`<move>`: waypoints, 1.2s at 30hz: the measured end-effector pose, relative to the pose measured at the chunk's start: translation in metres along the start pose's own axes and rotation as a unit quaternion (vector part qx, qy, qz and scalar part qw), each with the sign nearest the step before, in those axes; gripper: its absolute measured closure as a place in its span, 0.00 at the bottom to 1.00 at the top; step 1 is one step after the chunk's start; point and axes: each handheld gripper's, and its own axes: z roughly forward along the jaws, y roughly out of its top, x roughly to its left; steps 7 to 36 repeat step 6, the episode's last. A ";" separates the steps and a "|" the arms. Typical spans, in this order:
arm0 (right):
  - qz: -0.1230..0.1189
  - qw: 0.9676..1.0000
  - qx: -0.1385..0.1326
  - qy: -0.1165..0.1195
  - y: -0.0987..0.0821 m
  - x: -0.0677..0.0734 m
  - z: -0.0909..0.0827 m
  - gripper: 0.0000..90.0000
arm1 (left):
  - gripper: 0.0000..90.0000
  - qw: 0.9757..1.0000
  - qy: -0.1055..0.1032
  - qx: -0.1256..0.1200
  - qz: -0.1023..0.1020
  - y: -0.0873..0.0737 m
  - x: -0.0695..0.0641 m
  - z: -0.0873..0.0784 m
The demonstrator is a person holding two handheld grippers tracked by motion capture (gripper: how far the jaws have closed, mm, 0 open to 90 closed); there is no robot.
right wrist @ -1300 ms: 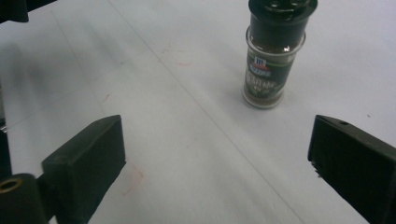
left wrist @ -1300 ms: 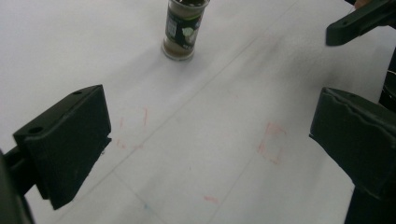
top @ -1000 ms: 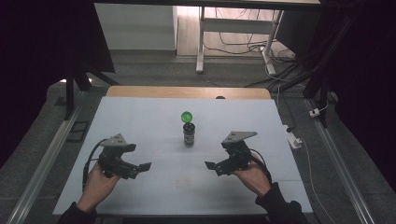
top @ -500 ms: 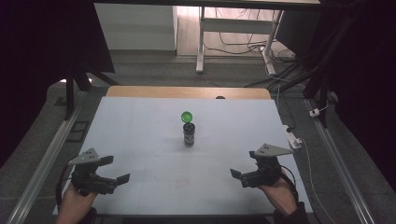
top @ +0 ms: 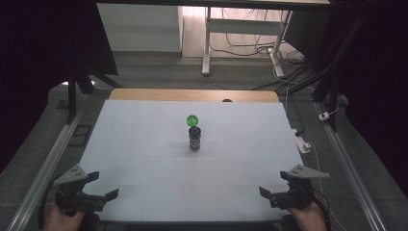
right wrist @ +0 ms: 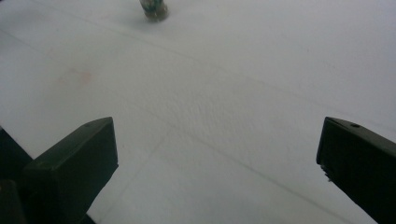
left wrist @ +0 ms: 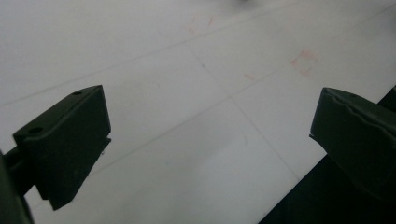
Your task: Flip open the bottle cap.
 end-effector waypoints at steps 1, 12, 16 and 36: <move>0.002 1.000 0.007 -0.002 -0.002 -0.001 0.000 0.00 | 0.00 1.000 0.001 0.001 0.000 0.000 0.000 0.000; 0.010 1.000 0.005 -0.004 -0.004 -0.003 -0.002 0.00 | 0.00 1.000 -0.003 0.004 -0.003 0.000 0.001 0.001; 0.010 1.000 0.005 -0.004 -0.004 -0.003 -0.002 0.00 | 0.00 1.000 -0.003 0.004 -0.003 0.000 0.001 0.001; 0.010 1.000 0.005 -0.004 -0.004 -0.003 -0.002 0.00 | 0.00 1.000 -0.003 0.004 -0.003 0.000 0.001 0.001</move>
